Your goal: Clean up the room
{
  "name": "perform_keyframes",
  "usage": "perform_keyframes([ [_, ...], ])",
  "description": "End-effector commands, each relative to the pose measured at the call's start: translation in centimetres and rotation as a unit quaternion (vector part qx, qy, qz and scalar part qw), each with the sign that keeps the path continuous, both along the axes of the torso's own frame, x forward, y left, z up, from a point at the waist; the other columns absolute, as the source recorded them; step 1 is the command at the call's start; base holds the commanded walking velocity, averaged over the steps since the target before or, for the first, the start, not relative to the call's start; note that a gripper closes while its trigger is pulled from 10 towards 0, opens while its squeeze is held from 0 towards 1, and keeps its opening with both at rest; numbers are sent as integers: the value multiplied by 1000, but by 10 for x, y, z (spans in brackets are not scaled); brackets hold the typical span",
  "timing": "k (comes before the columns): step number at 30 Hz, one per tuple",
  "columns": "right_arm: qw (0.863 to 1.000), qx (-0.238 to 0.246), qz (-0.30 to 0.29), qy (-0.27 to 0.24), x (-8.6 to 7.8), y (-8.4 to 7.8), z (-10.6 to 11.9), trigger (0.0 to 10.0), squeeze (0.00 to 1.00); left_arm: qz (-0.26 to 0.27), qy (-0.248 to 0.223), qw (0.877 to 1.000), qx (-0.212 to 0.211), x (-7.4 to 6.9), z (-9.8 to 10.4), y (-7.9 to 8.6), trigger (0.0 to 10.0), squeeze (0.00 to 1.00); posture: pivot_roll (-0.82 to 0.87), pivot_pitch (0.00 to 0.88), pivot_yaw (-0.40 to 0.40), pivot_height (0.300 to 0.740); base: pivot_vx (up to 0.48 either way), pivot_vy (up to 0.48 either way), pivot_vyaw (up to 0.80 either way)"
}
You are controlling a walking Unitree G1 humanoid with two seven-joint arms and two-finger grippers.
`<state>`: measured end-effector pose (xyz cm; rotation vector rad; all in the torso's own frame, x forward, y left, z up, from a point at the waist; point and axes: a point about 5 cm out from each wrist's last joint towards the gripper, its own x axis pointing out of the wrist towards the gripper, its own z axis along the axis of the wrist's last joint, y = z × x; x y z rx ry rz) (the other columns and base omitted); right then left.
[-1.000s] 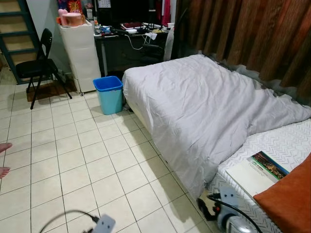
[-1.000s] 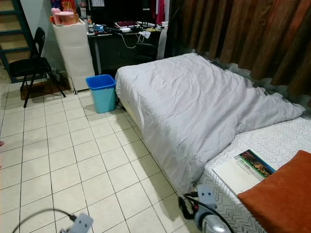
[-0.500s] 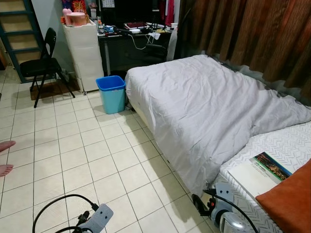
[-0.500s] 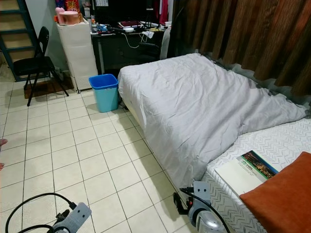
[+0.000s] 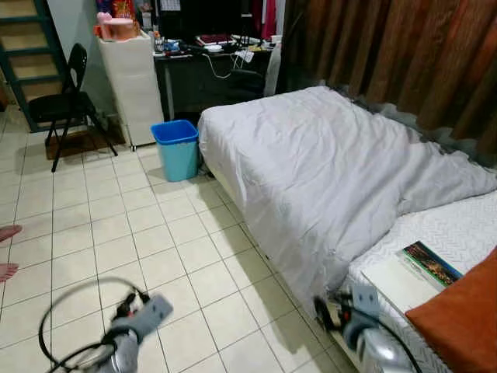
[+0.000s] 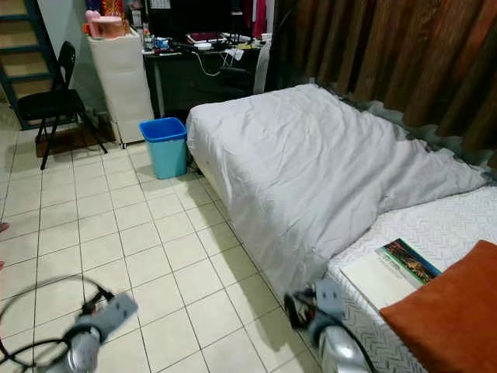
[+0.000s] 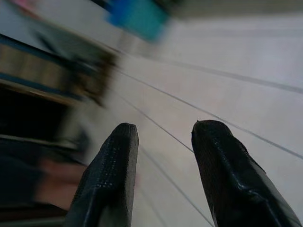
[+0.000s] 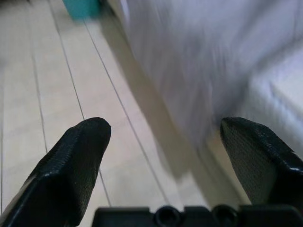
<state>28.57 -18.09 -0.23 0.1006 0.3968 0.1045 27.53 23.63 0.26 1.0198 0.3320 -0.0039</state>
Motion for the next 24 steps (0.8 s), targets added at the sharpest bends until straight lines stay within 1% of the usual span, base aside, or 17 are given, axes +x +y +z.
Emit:
perform_keyframes([
  [1, 1000, -2, 5, -15, 5, 4, 5, 10000, 0, -81, -142, 985, 50, 43, 58, -7, 10000, 0, -15, 0, -36, 740, 0, 0, 0],
  [4, 1000, -5, 8, -5, 4, 7, 3, 10000, 0, -99, -133, 983, 73, 39, 49, -13, 10000, 0, -15, 0, -36, 740, 0, 0, 0],
  [5, 1000, -6, 8, -2, 4, 8, 2, 10000, 0, -104, -127, 984, 73, 37, 47, -15, 10000, 0, -11, 0, -40, 740, 0, 0, 0],
  [6, 1000, -4, 8, 0, 3, 9, 1, 10000, 0, -98, -119, 986, 61, 36, 44, -16, 10000, 0, -11, 0, -40, 740, 0, 0, 0],
  [7, 1000, -4, 8, 0, 3, 9, 1, 10000, 0, -98, -119, 986, 61, 36, 44, -16, 10000, 0, -11, 0, -40, 740, 0, 0, 0],
  [8, 1000, -4, 10, 6, 1, 10, -1, 10000, 0, -80, -99, 991, 27, 32, 36, -19, 10000, 0, -11, 0, -39, 740, 0, 0, 0],
  [9, 1000, -4, 10, 6, 1, 10, -1, 10000, 0, -80, -99, 991, 27, 32, 36, -19, 10000, 0, -11, 0, -39, 740, 0, 0, 0],
  [10, 1000, -5, 10, 8, 0, 10, -2, 10000, 0, -74, -91, 993, 13, 30, 33, -20, 10000, 0, -12, 0, -39, 740, 0, 0, 0],
  [24, 1000, -5, 10, 8, 0, 10, -2, 10000, 0, -74, -91, 993, 13, 30, 33, -20, 10000, 0, -12, 0, -39, 740, 0, 0, 0],
])
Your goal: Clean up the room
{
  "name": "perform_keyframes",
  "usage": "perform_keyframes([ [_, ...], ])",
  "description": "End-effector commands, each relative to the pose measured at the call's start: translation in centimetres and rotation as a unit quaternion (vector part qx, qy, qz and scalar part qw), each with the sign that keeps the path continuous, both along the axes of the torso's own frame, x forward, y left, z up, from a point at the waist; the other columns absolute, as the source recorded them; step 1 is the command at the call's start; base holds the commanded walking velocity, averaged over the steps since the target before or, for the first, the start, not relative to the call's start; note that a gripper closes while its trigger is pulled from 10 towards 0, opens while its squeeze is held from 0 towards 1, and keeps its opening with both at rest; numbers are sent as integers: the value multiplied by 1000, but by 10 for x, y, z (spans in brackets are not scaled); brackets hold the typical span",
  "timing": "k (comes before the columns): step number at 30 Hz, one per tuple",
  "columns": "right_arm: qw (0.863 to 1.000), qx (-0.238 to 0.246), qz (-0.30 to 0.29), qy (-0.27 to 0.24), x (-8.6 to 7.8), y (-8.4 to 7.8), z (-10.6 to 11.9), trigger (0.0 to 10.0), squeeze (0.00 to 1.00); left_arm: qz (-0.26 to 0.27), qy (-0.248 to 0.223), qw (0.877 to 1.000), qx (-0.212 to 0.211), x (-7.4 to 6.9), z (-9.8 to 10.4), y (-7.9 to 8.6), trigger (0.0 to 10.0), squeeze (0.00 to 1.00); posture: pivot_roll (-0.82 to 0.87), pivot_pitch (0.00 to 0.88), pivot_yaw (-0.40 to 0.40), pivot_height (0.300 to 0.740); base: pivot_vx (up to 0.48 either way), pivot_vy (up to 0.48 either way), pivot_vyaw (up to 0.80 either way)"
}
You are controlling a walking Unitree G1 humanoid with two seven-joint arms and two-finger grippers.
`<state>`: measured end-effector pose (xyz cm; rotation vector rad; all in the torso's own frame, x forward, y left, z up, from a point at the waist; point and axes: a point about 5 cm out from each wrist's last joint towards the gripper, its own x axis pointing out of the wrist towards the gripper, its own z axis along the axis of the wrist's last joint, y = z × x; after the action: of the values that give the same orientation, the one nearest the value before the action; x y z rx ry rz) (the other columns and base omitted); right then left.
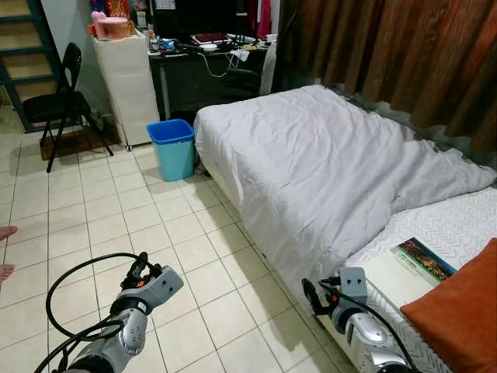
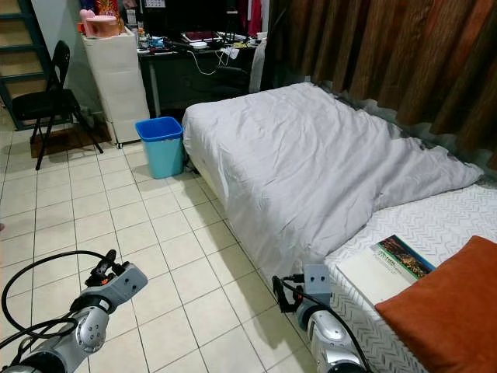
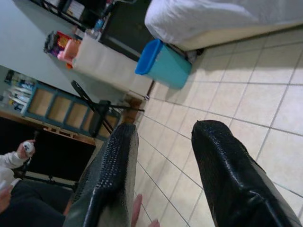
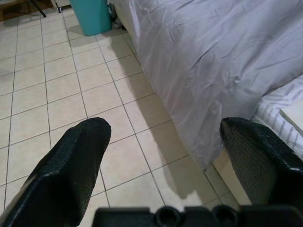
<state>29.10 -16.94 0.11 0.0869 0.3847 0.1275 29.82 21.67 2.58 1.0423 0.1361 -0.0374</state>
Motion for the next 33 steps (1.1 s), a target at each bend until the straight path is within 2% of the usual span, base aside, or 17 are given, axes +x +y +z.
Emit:
perform_keyframes([
  [1, 1000, -1, -2, 15, -5, -2, -6, 10000, 0, -13, -19, 1000, 8, 7, 9, -1, 10000, 0, -12, 0, -39, 740, 0, 0, 0],
  [16, 1000, -1, -2, 15, -5, -2, -6, 10000, 0, -13, -19, 1000, 8, 7, 9, -1, 10000, 0, -12, 0, -39, 740, 0, 0, 0],
  [17, 1000, -2, -1, 18, -6, -2, -6, 10000, 0, -9, -11, 1000, -6, 6, 6, -2, 10000, 0, -14, 0, -39, 740, 0, 0, 0],
  [19, 997, -36, 9, 65, -21, -8, -22, 10000, 0, 26, 62, 997, -24, -17, -24, -5, 10000, 0, -20, 0, -43, 740, 0, 0, 0],
  [20, 997, -36, 9, 65, -21, -8, -22, 10000, 0, 26, 62, 997, -24, -17, -24, -5, 10000, 0, -20, 0, -43, 740, 0, 0, 0],
  [22, 995, -50, 14, 87, -29, -10, -29, 10000, 0, 39, 94, 994, -29, -27, -36, -6, 10000, 0, -18, 0, -44, 740, 0, 0, 0],
  [33, 994, -53, 18, 92, -31, -9, -31, 10000, 0, 38, 107, 993, -35, -29, -39, -8, 10000, 0, -20, 0, -43, 740, 0, 0, 0],
])
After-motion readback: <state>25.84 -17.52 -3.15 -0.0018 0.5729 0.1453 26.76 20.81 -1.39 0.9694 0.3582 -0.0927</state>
